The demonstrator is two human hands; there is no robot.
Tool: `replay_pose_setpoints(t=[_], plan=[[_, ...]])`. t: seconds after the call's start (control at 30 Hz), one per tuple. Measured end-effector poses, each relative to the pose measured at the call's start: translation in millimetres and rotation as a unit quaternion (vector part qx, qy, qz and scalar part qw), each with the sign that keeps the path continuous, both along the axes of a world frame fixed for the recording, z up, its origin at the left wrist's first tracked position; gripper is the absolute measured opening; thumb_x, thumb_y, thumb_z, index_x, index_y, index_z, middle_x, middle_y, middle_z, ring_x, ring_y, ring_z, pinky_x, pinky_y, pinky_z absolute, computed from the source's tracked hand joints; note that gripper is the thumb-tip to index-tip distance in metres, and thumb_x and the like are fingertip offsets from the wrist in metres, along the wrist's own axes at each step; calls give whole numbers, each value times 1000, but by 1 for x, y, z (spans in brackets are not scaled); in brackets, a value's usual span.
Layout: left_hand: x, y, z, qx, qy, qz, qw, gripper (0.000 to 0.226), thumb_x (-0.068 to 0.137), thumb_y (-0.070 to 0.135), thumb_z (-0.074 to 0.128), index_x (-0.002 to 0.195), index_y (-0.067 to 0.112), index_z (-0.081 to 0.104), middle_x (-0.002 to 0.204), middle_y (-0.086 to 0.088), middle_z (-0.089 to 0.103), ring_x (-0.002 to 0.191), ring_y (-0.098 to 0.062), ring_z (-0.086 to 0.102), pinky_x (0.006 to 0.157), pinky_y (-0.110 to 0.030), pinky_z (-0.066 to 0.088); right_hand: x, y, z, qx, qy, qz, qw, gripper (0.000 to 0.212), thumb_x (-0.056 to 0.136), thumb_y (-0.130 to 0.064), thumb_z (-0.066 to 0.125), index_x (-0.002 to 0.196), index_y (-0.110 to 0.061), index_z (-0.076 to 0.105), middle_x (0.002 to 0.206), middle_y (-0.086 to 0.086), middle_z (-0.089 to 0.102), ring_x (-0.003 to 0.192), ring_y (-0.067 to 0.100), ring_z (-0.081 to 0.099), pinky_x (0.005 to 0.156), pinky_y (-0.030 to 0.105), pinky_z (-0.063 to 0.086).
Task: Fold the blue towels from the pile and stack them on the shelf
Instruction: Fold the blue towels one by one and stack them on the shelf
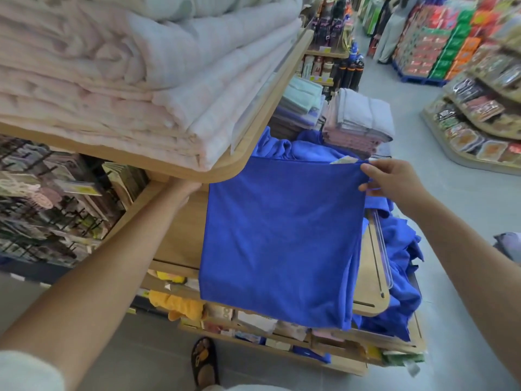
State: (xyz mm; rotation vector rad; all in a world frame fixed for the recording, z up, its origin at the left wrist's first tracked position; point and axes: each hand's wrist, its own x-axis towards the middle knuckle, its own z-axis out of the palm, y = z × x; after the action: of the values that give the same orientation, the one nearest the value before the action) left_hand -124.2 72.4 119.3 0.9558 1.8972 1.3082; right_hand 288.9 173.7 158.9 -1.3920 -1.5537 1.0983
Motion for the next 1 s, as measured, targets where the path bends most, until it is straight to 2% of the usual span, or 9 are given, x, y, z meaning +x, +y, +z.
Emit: replay_pose_setpoints(t=[0.1,0.2,0.3,0.37,0.43,0.6,0.8,0.9,1.0], plan=[[-22,15,-16,-125,-42,41,990,42,105,12,52,140,-10,45,158,-22,36,146,-34,35,123,-49,24,-11,28,3,14,0,-11,1000,10,101,-16,63,95,-13,69,89,9,69,67,16,77,56,20,58],[5,15,-12,-85,-15,9,996,32,108,9,42,133,-11,50,159,-27,31,135,-25,38,122,-44,22,-19,47,-23,-6,-57,-15,998,22,101,-13,61,123,-9,63,119,19,68,74,19,76,63,27,62],[41,3,-12,-45,65,-81,994,33,108,15,46,139,7,51,144,-14,53,124,-29,54,109,-42,39,-18,31,-56,-24,-178,4,984,60,96,-19,70,149,-13,45,146,12,52,98,25,66,91,51,59],[41,-24,-29,-27,116,-72,990,21,103,17,55,121,10,62,116,-15,69,96,-29,67,83,-40,54,-12,-2,-76,-15,-176,-3,984,53,92,-21,73,140,-19,51,138,7,57,98,26,70,85,52,60],[30,-69,-60,-37,73,-103,991,12,102,21,59,104,16,69,88,-2,71,66,-19,67,58,-24,50,0,-50,-97,-11,-150,-2,989,27,91,-21,71,114,-31,61,114,0,68,73,19,74,66,40,61],[18,-165,-126,-156,-19,-111,981,39,101,28,61,65,19,72,58,-5,65,49,-17,57,45,-21,44,36,-161,-136,-119,-121,-7,986,26,99,-20,66,74,-27,68,66,4,69,51,16,65,50,27,55],[28,-176,-149,-256,-44,-71,963,69,73,82,57,76,16,74,71,-5,75,50,-20,65,41,-21,39,40,-202,-146,-41,-198,-46,978,23,82,-38,82,77,-33,60,70,-18,68,62,1,65,53,9,45],[39,-173,-156,-291,-124,-59,947,62,76,81,61,106,27,70,94,2,79,63,-18,71,44,-19,37,35,-205,-150,0,-240,2,971,33,73,-53,85,83,-43,54,82,-21,65,69,1,65,58,15,50],[47,-172,-159,-239,-164,-29,957,66,68,72,71,108,20,71,96,-3,79,59,-12,67,43,-19,37,29,-208,-153,30,-312,15,950,34,74,-56,82,86,-42,53,89,-22,61,68,2,62,60,28,53]])
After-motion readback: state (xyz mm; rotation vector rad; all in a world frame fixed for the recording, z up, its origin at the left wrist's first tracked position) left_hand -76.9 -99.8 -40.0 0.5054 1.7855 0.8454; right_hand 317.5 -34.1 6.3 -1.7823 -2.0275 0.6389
